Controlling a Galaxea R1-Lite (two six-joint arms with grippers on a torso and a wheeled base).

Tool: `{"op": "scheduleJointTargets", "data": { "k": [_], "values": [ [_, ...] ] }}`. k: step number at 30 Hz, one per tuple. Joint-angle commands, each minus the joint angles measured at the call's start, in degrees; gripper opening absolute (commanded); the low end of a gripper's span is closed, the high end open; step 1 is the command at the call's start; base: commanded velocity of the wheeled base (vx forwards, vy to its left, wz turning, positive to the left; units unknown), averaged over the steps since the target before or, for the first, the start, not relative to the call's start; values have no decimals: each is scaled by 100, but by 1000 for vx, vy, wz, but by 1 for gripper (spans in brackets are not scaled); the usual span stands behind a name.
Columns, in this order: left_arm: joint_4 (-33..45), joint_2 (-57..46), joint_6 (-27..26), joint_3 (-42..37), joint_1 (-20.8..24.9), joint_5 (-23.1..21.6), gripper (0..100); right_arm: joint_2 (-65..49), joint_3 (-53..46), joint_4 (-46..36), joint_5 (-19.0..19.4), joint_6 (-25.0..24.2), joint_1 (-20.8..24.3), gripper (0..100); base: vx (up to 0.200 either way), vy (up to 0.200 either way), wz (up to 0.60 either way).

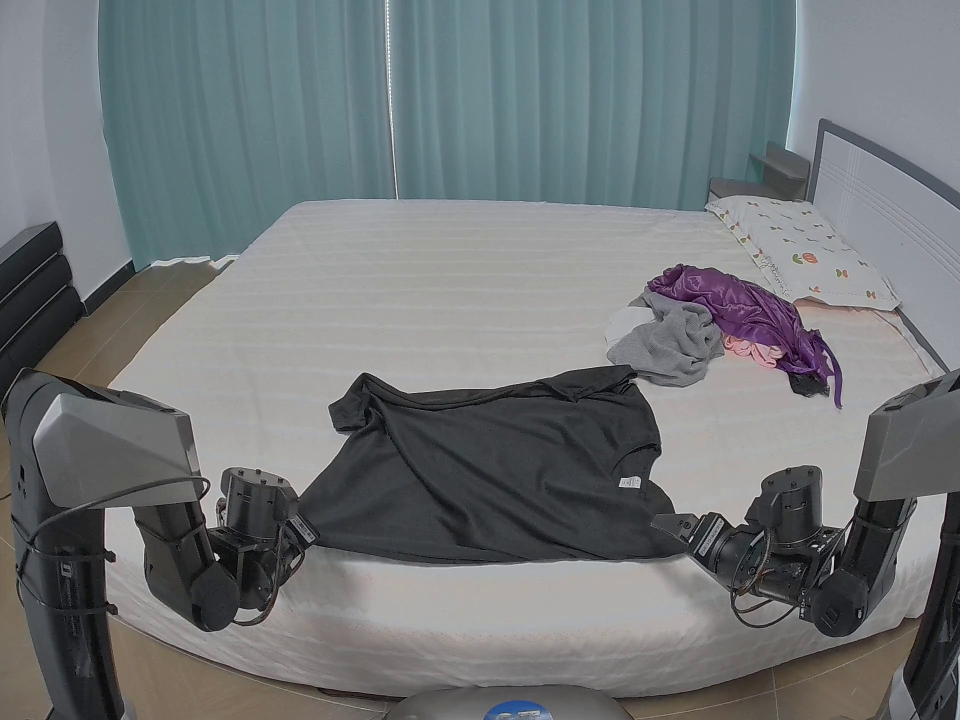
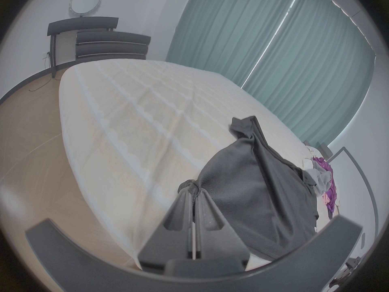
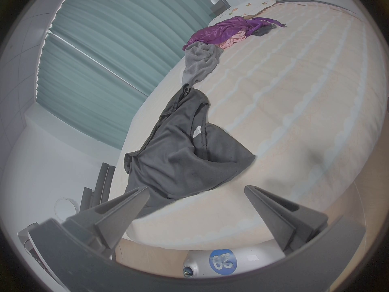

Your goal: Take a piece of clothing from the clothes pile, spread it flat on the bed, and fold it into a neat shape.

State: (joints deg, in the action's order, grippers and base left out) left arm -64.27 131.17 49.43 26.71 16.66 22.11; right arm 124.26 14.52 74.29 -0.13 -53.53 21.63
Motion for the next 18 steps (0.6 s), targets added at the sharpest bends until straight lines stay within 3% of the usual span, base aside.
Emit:
{"op": "scheduleJointTargets", "data": {
  "k": [1, 10, 18],
  "values": [
    [-165, -320, -127, -210, -120, 12, 0, 266, 16, -20, -22, 9, -18, 100, 0, 0, 0],
    [-341, -584, -408, -456, -216, 12, 0, 608, 341, 121, -48, 457, -124, 100, 0, 0, 0],
    [-349, -584, -399, -491, -260, -14, 0, 1083, 1176, 42, -13, 1574, -273, 100, 0, 0, 0]
  ]
}}
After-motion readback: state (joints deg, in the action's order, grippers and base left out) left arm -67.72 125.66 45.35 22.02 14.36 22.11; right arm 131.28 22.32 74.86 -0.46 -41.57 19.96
